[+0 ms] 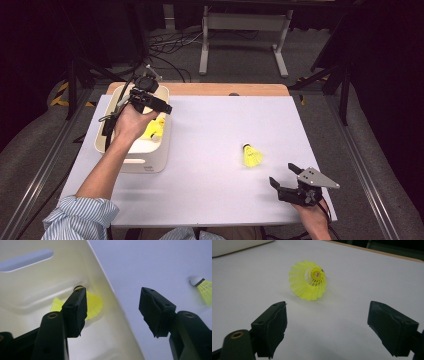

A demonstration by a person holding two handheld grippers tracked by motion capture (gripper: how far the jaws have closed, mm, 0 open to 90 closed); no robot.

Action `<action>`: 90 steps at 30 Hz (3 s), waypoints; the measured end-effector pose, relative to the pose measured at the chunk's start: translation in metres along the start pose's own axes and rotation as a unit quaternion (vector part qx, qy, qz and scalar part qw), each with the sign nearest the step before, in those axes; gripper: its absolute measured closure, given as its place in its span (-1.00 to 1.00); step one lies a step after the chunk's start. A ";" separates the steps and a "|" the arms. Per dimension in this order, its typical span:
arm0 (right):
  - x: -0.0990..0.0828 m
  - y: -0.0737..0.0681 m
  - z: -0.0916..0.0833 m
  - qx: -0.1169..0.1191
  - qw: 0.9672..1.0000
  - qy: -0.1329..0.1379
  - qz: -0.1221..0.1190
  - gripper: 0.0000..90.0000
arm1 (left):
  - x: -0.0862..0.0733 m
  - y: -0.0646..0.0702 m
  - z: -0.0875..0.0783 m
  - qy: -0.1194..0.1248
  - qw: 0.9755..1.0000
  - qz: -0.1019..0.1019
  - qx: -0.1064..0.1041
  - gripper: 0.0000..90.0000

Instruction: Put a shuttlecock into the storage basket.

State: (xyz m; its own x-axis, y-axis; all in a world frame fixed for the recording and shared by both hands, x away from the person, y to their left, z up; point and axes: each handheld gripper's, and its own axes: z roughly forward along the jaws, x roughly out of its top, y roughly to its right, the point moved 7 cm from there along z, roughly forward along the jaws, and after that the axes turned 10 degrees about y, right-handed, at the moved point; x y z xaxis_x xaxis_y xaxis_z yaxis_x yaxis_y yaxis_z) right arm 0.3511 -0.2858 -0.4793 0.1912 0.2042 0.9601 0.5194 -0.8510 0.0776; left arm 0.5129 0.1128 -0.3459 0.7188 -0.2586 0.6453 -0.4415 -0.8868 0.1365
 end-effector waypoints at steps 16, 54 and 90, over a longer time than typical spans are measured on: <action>0.000 0.000 0.000 0.000 1.000 0.000 0.000 -0.63 | 0.006 0.014 0.003 0.002 1.000 0.011 -0.011 -0.11; -0.001 0.001 0.001 -0.005 1.000 -0.003 0.005 -0.63 | 0.012 0.050 0.013 -0.001 0.998 0.039 -0.042 -0.12; 0.000 0.000 0.001 0.000 1.000 0.000 0.007 -0.63 | -0.007 0.076 0.025 -0.005 0.997 0.053 -0.059 -0.14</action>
State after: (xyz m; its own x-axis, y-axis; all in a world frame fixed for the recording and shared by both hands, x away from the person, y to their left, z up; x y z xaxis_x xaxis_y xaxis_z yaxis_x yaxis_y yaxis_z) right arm 0.3517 -0.2852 -0.4792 0.1981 0.1921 0.9612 0.5168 -0.8537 0.0641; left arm 0.4875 0.0374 -0.3593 0.6695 -0.3522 0.6539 -0.5749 -0.8032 0.1560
